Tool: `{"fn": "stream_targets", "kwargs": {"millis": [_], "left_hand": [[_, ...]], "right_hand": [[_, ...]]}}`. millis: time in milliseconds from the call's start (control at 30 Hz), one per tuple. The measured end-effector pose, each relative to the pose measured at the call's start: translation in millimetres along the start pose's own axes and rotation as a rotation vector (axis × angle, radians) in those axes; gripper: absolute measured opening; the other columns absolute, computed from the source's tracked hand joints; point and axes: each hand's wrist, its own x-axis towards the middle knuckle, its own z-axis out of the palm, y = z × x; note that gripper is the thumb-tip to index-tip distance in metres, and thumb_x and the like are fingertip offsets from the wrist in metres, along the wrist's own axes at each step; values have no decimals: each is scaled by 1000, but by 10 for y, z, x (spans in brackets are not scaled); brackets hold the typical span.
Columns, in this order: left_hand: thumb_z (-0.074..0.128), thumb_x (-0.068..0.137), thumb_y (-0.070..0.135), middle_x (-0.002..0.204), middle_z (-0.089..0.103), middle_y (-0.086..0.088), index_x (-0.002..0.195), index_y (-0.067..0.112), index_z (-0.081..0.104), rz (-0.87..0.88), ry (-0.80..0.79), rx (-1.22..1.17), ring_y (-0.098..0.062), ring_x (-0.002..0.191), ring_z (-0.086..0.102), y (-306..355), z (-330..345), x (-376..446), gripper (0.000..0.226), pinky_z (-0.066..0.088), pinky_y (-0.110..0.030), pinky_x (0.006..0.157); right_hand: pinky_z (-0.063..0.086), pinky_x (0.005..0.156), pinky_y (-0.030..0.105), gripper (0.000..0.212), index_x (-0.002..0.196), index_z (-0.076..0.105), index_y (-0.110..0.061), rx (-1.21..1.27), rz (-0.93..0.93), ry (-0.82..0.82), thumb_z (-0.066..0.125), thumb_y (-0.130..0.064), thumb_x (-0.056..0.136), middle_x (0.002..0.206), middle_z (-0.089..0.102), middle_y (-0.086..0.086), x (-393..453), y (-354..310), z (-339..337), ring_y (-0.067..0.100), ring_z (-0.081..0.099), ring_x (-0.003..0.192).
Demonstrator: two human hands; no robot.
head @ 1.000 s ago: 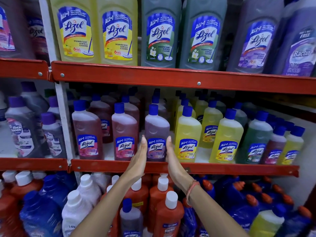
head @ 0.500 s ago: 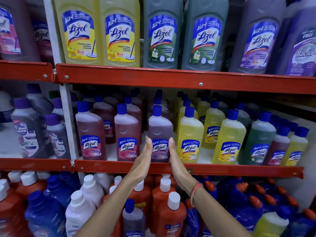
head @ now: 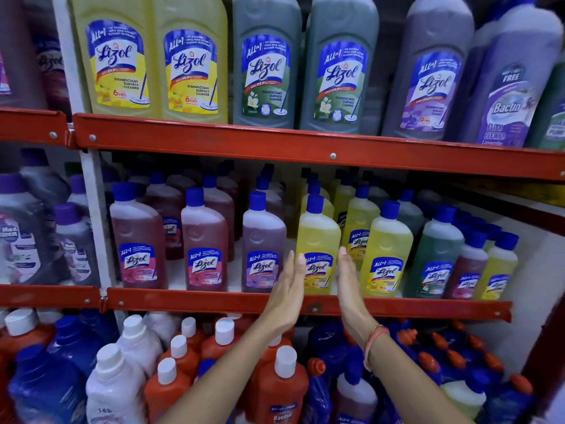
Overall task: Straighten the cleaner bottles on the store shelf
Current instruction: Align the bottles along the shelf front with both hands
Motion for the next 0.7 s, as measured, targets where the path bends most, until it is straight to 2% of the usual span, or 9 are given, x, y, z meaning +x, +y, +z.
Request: {"fn": "stream_targets", "kwargs": {"millis": [67,133,200,300,367,500,633,700], "left_hand": [[8,70,92,158,25,14,150,43,15,-74,-87,-44,-10,145,22,-20,31,81,94,16,-46,120],[8,70,90,149,31,18,150,42,17,-118,-161,-74,-9,140,27,29,30,76,94,18,-45,119],[8,71,90,153,30,14,150,40,19,-114,-196,-107,-9,139,28,48,27,61,95,20,-45,118],[8,79,82,144,43,12,146,40,32,-76,-206,-141,-2,127,40,67,47,38,83,25,-32,109],[6,84,75,137,47,14,144,41,34,-75,-202,-139,0,121,43,101,63,32,74,26,-29,103],[10,74,87,143,49,9,145,42,33,-70,-188,-147,-7,128,45,59,64,55,88,30,-32,105],[10,72,90,143,48,13,141,48,37,-82,-192,-172,-7,130,43,29,54,74,85,25,-41,115],[12,70,93,143,51,10,137,51,40,-76,-188,-186,-9,131,45,22,57,74,84,27,-48,117]], "right_hand": [[19,127,53,113,159,22,-37,-22,26,-127,26,-101,66,168,25,-10,37,31,12,16,26,154],[16,128,46,99,161,12,-34,-69,6,-173,24,-89,80,167,21,-12,-22,-17,22,11,27,150],[18,125,43,90,162,6,-33,-89,-25,-165,20,-78,85,169,18,-9,-64,-32,15,12,28,150],[20,124,43,88,162,3,-32,-98,-47,-132,21,-74,87,170,15,-7,-66,-27,-31,20,28,153],[20,125,45,89,162,4,-32,-113,-41,-122,22,-74,86,171,16,-6,-68,-32,-59,20,32,151],[18,125,43,78,162,2,-31,-131,-39,-137,22,-67,96,170,16,-5,-68,-46,-93,21,28,153],[15,126,43,74,162,-1,-31,-163,-27,-169,19,-65,99,170,15,-6,-49,-46,-129,20,23,155],[16,126,45,79,162,0,-32,-159,-24,-169,18,-70,94,170,17,-6,-45,-46,-141,20,24,155]]}}
